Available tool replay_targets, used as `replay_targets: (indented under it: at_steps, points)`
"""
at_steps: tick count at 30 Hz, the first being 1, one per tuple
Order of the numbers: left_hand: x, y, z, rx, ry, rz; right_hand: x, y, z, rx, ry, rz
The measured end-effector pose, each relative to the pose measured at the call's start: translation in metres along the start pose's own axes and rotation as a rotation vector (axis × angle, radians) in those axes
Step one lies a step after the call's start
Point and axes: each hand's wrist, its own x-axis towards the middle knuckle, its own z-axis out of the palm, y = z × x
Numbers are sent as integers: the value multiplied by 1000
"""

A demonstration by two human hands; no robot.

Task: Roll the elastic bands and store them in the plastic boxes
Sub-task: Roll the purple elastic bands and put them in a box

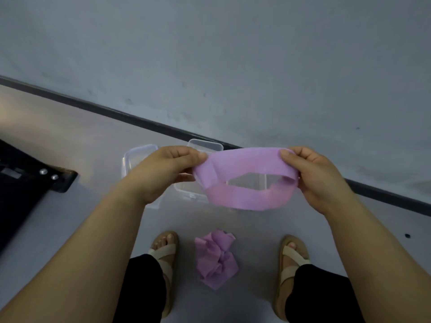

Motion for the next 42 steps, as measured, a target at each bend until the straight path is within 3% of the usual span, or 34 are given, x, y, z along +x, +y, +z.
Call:
replay_targets:
  at_steps: [4,7,10,13,20,25,29,36,42]
  points:
    - [3,2,9,-88,-40,26,1,5,4,-59,74,42]
    - [5,1,19,-3,-2,68,-4,5,10,-232,150,-88]
    - [7,0,30,213,53,100,-14,5,25,-271,-15,-125]
    - [9,2,39,271,95,138,-22,8,41,-221,-189,-85]
    - [11,2,41,219,196,126,-19,8,47,-196,-88,-175]
    - [11,0,44,339,179,140,-22,2,44,-324,-162,-267]
    - [8,4,54,232,56,152,-23,-3,39,-298,-181,-313]
    - [11,6,62,39,48,134,-19,-10,30,-168,-160,-271]
    - [14,7,63,67,101,176,-16,-7,29,-171,-155,-260]
